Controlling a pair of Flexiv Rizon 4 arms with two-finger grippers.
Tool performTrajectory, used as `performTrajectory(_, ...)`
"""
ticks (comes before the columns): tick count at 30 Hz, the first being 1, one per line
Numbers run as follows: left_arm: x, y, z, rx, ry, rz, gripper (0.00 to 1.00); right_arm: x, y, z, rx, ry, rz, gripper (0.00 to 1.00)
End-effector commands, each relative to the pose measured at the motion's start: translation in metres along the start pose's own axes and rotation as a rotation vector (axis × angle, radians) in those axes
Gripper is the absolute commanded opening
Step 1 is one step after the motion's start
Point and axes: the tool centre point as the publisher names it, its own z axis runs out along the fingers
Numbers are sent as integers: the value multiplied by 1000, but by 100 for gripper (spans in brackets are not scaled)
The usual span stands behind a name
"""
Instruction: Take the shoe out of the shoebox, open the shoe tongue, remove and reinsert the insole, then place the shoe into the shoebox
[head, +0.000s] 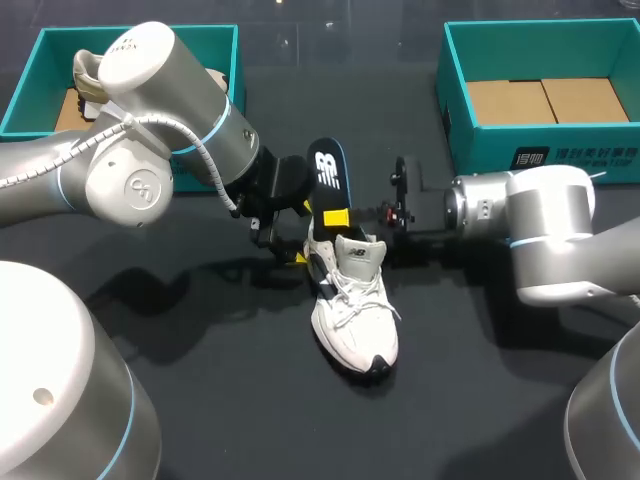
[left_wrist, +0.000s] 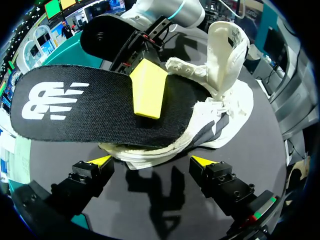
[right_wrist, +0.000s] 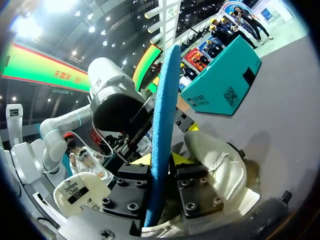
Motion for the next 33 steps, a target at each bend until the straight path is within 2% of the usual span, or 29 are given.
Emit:
performTrajectory(1,0,0,1,-2,-1,1,100,0,-2,4,8,-4,10,0)
performTrajectory(7,0,0,1,-2,-1,1,100,-3,-18,0,0,37,59,0)
performTrajectory(15,0,0,1,-2,-1,1,100,0,-44,-4,37,109,130,0)
performTrajectory(19,0,0,1,-2,-1,1,100,3,-46,-1,56,119,125,0)
performTrajectory(22,0,0,1,-2,-1,1,100,8,-38,3,71,124,92,23)
performTrajectory(23,0,0,1,-2,-1,1,100,9,-36,4,77,126,82,35)
performTrajectory(24,0,0,1,-2,-1,1,100,10,-34,5,83,126,73,39)
performTrajectory(26,0,0,1,-2,-1,1,100,14,-29,8,96,128,45,44)
performTrajectory(33,0,0,1,-2,-1,1,100,23,-16,11,122,123,-12,43)
